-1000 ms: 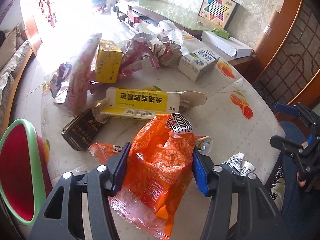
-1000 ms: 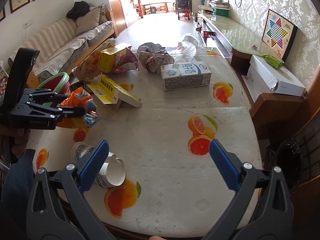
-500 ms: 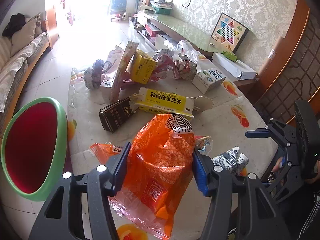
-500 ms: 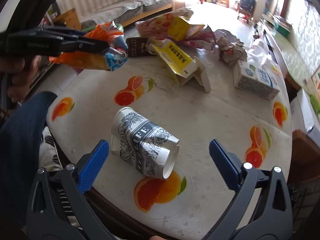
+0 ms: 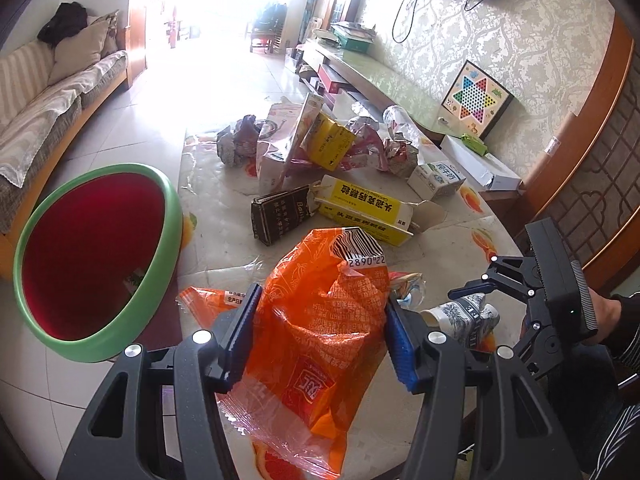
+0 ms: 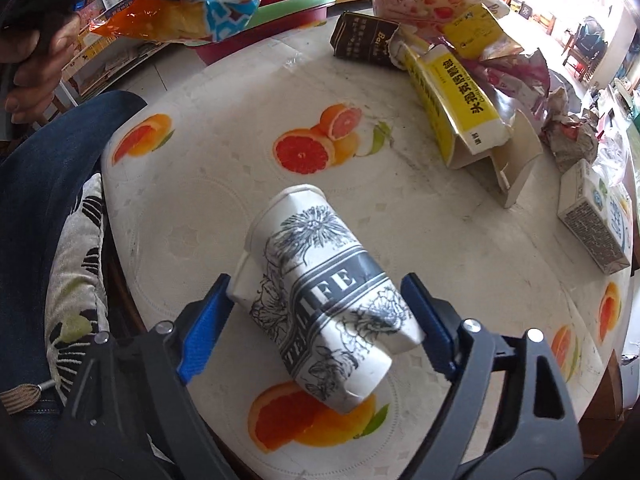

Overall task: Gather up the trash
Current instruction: 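Carry the bag and cup over the red bin and release both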

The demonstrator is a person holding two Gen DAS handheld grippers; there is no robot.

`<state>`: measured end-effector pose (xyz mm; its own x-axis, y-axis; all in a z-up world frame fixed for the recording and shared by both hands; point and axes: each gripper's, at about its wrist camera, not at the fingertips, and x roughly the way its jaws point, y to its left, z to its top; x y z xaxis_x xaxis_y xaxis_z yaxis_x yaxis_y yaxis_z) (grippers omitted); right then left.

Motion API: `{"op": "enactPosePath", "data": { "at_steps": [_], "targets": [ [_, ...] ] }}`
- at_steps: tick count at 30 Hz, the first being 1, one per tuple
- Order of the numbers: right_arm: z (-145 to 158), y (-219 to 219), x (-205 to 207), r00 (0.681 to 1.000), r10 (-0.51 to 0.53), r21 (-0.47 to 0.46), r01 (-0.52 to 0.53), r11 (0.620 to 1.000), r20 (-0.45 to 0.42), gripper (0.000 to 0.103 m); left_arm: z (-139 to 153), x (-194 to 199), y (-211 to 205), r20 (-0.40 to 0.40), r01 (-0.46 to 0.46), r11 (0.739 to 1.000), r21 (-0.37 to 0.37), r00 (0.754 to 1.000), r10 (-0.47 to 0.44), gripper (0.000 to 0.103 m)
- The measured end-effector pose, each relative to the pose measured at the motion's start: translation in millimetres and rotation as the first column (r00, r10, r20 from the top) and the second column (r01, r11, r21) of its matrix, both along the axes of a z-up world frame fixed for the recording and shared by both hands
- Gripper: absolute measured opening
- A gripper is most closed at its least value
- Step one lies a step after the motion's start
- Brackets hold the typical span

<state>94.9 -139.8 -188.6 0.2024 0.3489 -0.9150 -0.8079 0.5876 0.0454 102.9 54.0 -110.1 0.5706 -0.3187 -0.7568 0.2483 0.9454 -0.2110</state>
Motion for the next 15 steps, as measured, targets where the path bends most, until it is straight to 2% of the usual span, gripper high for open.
{"op": "enactPosePath", "data": {
  "at_steps": [6,15],
  "targets": [
    [-0.4,-1.5,-7.2,0.999,-0.029,-0.003,0.029,1.0,0.021,0.081,-1.8,-2.8,8.0,0.007,-0.016,1.0,-0.019,1.0,0.016,0.055],
    [18.3,-2.4,-8.3,0.991,-0.107,0.002,0.107,0.994,0.077,0.08,-4.1,-2.3,11.3,0.011,-0.038,0.998,-0.041,0.999,0.038,0.055]
  ]
}}
